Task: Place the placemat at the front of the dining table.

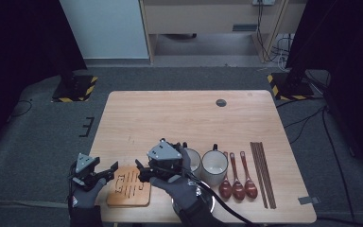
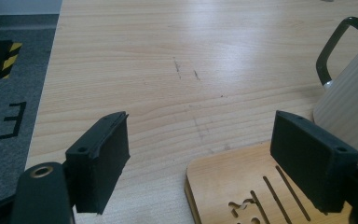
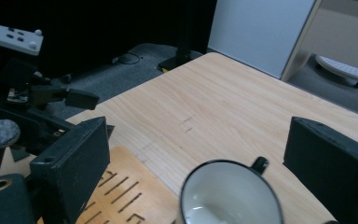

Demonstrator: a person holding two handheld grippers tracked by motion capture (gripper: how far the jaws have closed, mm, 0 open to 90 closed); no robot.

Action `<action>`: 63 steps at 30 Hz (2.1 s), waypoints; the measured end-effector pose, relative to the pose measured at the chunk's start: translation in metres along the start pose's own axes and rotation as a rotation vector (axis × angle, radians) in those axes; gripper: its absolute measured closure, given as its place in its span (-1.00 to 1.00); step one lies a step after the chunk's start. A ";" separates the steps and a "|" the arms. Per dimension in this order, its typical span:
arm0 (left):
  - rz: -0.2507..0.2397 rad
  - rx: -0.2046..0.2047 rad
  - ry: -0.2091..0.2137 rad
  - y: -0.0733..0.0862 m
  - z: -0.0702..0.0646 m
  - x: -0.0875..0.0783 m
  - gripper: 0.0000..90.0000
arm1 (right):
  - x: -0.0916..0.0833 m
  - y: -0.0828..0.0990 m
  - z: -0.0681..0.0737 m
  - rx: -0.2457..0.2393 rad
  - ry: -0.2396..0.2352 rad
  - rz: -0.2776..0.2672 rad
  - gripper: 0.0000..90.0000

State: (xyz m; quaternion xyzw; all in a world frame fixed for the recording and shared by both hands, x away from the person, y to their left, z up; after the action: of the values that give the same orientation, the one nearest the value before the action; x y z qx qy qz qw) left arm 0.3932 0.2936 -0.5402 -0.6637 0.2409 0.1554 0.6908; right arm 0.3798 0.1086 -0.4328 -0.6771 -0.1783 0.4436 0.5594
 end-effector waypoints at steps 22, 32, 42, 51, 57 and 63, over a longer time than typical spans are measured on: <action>0.006 -0.006 0.001 0.006 0.003 -0.002 -0.59 | 0.038 0.052 0.044 0.026 -0.044 0.093 -0.72; 0.008 0.005 0.005 0.007 0.001 -0.001 -0.60 | 0.047 0.069 0.052 0.051 -0.058 0.132 -0.69; 0.028 0.020 0.013 0.012 -0.005 0.003 -0.60 | 0.059 0.091 0.061 0.082 -0.065 0.189 -0.70; 0.057 0.040 0.030 0.020 -0.015 0.010 -0.61 | 0.067 0.107 0.065 0.100 -0.070 0.238 -0.73; 0.083 0.050 0.040 0.026 -0.021 0.015 -0.62 | 0.070 0.118 0.064 0.107 -0.060 0.277 -0.76; 0.106 0.066 0.046 0.030 -0.026 0.020 -0.64 | 0.072 0.123 0.063 0.105 -0.055 0.297 -0.78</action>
State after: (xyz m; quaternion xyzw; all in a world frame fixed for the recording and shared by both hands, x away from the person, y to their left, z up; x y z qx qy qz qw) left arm 0.3905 0.2679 -0.5768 -0.6303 0.2965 0.1686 0.6974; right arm 0.3371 0.1614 -0.5730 -0.6535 -0.0683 0.5484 0.5172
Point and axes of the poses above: each handheld gripper's, and its own axes: x roughly forward along the jaws, y roughly out of its underside, z roughly to its left, the point moved 10 cm from there along x, roughly forward along the jaws, and after that the axes turned 10 degrees about -y, right-handed, at the moved point
